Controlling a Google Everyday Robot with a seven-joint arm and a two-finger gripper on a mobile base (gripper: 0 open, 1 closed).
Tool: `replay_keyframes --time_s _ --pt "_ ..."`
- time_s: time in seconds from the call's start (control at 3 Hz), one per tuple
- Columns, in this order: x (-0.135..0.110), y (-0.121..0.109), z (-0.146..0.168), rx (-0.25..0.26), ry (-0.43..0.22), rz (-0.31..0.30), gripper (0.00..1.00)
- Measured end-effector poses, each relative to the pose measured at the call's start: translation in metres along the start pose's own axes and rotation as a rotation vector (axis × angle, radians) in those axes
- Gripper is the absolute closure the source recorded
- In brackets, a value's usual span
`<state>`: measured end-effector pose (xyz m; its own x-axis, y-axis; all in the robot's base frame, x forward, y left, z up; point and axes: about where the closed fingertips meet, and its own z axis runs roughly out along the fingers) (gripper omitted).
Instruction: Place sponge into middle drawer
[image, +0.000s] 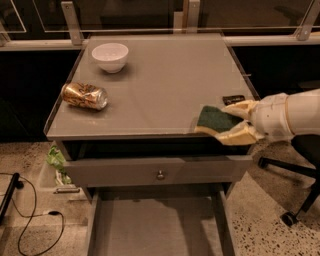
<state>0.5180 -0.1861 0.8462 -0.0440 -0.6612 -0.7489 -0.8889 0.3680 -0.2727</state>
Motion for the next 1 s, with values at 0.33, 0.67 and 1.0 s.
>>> replay_keyframes --time_s 0.33,0.67,1.0 --pt "0.035 0.037 -0.016 -0.042 0.016 -0.029 1.0" --pt "0.066 0.067 -0.027 -0.094 0.035 -0.047 1.0" --pt "0.066 0.067 -0.027 -0.094 0.035 -0.047 1.0"
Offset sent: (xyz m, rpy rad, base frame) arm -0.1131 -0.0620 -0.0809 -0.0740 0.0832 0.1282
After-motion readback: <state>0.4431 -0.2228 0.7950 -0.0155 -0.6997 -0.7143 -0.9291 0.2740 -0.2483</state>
